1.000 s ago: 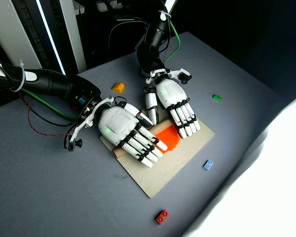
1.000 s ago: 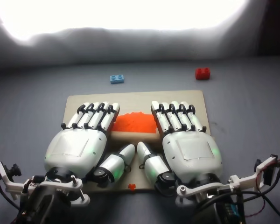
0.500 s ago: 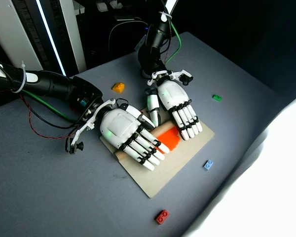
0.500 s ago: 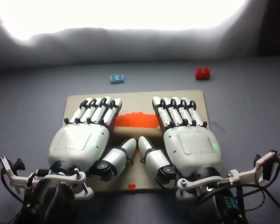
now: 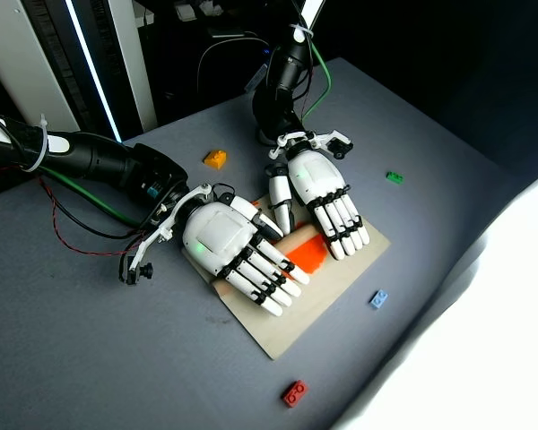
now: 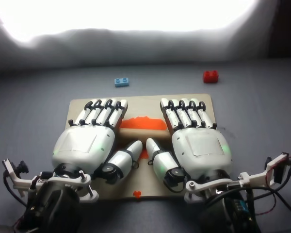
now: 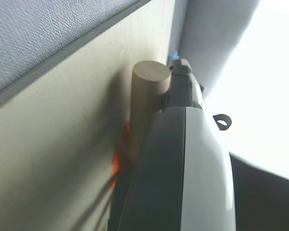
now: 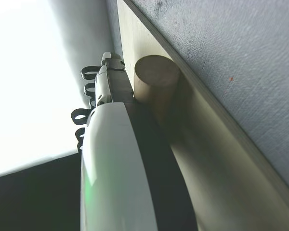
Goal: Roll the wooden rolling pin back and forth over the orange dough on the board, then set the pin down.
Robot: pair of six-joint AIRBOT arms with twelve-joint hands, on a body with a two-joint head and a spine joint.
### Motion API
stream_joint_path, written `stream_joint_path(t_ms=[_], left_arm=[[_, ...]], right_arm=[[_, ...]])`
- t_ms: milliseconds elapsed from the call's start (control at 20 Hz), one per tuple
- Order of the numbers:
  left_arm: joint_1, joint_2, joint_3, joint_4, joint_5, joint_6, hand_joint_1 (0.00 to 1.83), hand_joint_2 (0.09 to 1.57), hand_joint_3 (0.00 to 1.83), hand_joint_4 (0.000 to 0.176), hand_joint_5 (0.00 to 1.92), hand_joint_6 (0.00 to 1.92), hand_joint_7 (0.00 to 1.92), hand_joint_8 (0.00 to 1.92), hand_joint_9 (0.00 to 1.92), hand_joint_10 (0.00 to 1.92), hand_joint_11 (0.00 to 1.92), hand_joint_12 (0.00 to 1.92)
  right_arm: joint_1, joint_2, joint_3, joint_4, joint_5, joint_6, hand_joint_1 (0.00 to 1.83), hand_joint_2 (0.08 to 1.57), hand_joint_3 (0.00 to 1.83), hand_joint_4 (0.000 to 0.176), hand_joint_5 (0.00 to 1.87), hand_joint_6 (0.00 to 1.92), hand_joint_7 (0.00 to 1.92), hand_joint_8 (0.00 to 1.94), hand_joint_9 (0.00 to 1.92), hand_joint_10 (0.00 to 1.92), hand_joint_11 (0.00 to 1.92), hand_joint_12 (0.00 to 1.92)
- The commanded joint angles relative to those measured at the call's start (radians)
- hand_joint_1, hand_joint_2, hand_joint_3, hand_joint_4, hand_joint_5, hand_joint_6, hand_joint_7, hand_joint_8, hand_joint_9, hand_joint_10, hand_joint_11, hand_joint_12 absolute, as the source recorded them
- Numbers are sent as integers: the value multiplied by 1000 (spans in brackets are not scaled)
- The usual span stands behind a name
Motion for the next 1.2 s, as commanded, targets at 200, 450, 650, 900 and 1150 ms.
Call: stream_joint_path(t_ms=[200,450,650,900,1150], left_arm=[[-12,-8,22,31,-94,-10,0,1557,20,0,30,10,41,12,19,7,9,4],[-19,-19,46,31,-82,-15,0,1558,16,0,34,9,42,8,24,9,8,4],[-22,-28,65,32,-72,-16,0,1564,15,0,24,4,31,7,6,2,0,0],[-26,-33,73,31,-59,-19,0,1564,12,0,28,11,44,11,20,8,0,0],[-38,-43,87,26,-52,-20,0,1564,10,0,26,8,36,7,9,4,0,0]], right_arm=[[13,3,21,-50,52,22,0,1530,12,0,66,7,89,6,47,4,0,0],[17,3,35,-42,42,27,0,1537,13,0,58,4,77,2,46,4,0,0],[19,3,41,-42,36,28,0,1538,11,0,75,10,94,9,66,11,11,5],[23,3,54,-42,27,29,0,1542,10,0,67,9,86,8,56,7,4,2],[29,3,74,-41,10,38,0,1541,7,0,80,12,93,9,67,10,7,3]])
